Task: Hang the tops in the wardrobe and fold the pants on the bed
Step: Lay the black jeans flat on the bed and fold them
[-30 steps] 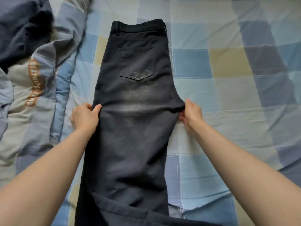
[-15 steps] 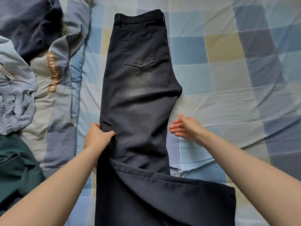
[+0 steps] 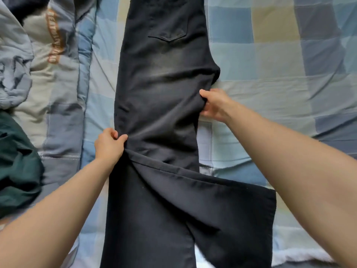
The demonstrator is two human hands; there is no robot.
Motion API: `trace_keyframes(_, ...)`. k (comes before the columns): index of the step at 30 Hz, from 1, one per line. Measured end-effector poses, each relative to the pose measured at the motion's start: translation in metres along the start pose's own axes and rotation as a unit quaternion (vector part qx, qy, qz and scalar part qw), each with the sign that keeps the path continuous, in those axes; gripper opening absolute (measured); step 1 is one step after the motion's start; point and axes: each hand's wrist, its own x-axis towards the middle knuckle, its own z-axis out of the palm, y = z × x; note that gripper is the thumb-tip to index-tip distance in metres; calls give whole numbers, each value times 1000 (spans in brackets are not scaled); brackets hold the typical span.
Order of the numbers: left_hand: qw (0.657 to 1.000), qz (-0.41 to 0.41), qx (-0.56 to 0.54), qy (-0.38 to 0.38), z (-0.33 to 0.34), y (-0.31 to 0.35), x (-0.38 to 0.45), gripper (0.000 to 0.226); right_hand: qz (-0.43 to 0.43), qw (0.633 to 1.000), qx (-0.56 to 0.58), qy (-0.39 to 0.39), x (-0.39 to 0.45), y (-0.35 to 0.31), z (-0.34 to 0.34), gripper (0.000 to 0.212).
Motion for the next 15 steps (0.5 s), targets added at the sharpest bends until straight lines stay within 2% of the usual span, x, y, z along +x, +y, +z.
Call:
trace_keyframes(3,1000,-11,-8,-2,-2,2,-1,22,-29,985,-96,138,-2,12,-14,14)
trace_keyframes(4,1000,-19,-5,-3,-1,4,-3,23,-29,981,-135,139,-9,20,-14,10)
trace_keyframes(5,1000,-29,-3,-6,-1,6,-10,26,-20,978,-174,111,-18,33,-15,12)
trace_keyframes(7,999,-43,-6,-21,2,12,-25,46,6,970,-239,43,-39,62,-23,32)
trace_keyframes(9,999,-27,2,-24,4,12,-47,62,16,947,-322,-11,-68,87,-36,49)
trace_keyframes(10,1000,-8,20,-21,3,9,-61,65,16,921,-386,-38,-85,97,-44,56)
trace_keyframes(11,999,12,47,-19,2,5,-73,68,11,880,-471,-61,-98,105,-53,63)
trace_keyframes(13,993,33,112,-12,-2,-10,-97,67,-20,761,-640,-99,-133,119,-71,67)
trace_keyframes(14,990,27,135,-8,-5,-17,-105,62,-43,704,-699,-114,-148,125,-77,63)
trace_keyframes(15,989,12,145,-7,-11,-21,-116,56,-73,664,-733,-126,-168,130,-81,54)
